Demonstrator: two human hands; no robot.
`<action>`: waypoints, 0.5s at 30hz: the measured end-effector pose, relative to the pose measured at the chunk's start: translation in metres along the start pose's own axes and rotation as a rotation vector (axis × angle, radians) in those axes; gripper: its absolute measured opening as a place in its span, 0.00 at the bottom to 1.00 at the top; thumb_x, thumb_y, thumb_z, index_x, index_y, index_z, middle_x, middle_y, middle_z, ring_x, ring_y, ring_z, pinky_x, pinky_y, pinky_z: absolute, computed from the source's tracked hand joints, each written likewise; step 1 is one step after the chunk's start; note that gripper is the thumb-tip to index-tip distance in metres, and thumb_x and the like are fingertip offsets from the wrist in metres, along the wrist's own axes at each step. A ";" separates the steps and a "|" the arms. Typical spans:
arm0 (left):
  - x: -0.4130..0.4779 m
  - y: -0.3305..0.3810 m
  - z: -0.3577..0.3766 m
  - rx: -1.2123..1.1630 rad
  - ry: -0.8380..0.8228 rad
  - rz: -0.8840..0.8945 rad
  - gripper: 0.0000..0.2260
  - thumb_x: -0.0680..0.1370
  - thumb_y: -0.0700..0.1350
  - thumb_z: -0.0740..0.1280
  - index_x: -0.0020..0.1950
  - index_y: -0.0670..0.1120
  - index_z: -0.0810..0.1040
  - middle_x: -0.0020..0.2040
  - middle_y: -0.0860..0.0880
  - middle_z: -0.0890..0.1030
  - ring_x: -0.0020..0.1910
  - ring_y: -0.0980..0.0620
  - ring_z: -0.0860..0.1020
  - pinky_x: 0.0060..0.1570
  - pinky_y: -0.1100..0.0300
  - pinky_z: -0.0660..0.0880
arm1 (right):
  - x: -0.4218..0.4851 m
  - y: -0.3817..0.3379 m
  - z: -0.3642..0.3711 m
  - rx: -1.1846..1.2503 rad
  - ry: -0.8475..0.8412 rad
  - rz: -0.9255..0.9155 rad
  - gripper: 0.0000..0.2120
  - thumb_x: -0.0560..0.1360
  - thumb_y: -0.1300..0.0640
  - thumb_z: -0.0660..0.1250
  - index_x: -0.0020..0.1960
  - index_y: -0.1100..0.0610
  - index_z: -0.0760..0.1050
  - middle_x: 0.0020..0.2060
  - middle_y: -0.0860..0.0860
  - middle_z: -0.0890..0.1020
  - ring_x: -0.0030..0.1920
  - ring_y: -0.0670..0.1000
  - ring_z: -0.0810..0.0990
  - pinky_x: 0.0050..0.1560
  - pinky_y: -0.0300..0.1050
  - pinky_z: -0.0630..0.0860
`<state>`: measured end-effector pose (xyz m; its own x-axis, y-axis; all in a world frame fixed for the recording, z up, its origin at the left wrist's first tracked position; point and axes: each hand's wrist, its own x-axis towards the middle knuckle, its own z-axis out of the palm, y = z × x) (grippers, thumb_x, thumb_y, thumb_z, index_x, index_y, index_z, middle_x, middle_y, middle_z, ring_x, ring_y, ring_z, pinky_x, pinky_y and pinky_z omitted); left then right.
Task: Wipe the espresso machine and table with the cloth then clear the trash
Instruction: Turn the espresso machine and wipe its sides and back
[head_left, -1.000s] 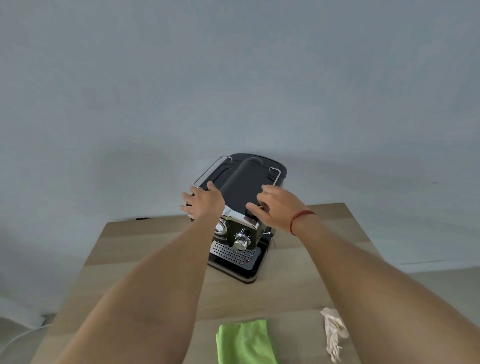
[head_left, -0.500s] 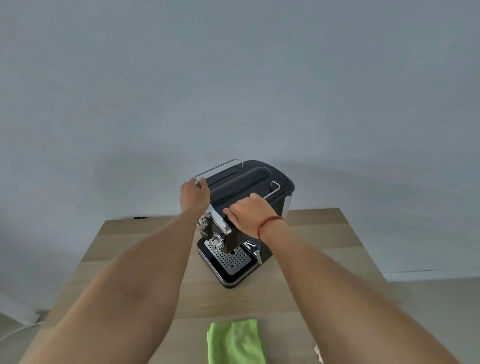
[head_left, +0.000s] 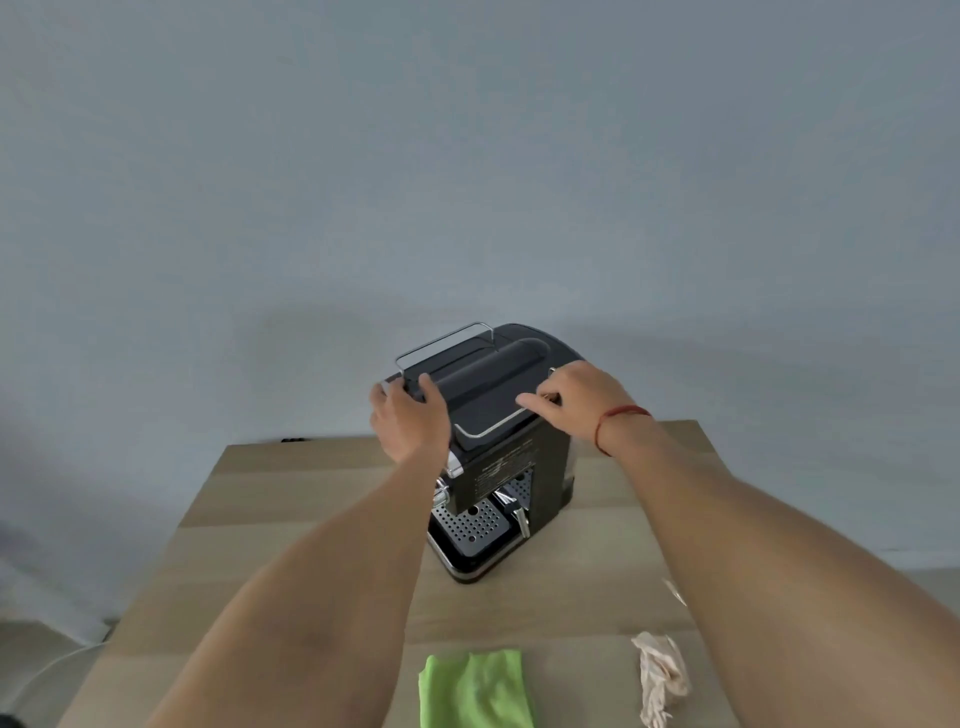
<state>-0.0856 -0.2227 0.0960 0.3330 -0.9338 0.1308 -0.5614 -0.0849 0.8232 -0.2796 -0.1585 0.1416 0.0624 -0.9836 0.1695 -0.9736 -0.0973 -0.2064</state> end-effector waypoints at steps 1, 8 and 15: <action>0.006 0.000 0.001 -0.020 0.021 0.018 0.20 0.80 0.55 0.59 0.62 0.42 0.76 0.62 0.45 0.74 0.57 0.44 0.76 0.54 0.55 0.72 | 0.001 -0.002 -0.001 -0.011 0.019 -0.007 0.27 0.75 0.35 0.57 0.28 0.54 0.71 0.28 0.50 0.76 0.35 0.49 0.77 0.35 0.41 0.68; 0.066 0.003 0.014 -0.087 -0.155 0.177 0.16 0.79 0.53 0.62 0.59 0.44 0.80 0.57 0.47 0.80 0.58 0.47 0.77 0.61 0.52 0.72 | 0.018 -0.015 0.012 0.055 0.040 0.075 0.26 0.77 0.37 0.56 0.28 0.54 0.68 0.26 0.49 0.72 0.29 0.48 0.73 0.34 0.41 0.72; 0.092 0.004 0.015 -0.065 -0.274 0.168 0.17 0.78 0.56 0.61 0.60 0.48 0.79 0.53 0.45 0.82 0.52 0.41 0.80 0.57 0.48 0.77 | 0.031 -0.012 0.025 0.258 0.061 0.044 0.25 0.75 0.39 0.61 0.37 0.61 0.77 0.32 0.53 0.78 0.34 0.51 0.77 0.36 0.40 0.71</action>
<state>-0.0686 -0.3137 0.1032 0.0185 -0.9924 0.1217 -0.5386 0.0927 0.8375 -0.2607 -0.1916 0.1254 0.0000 -0.9775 0.2109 -0.8865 -0.0977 -0.4524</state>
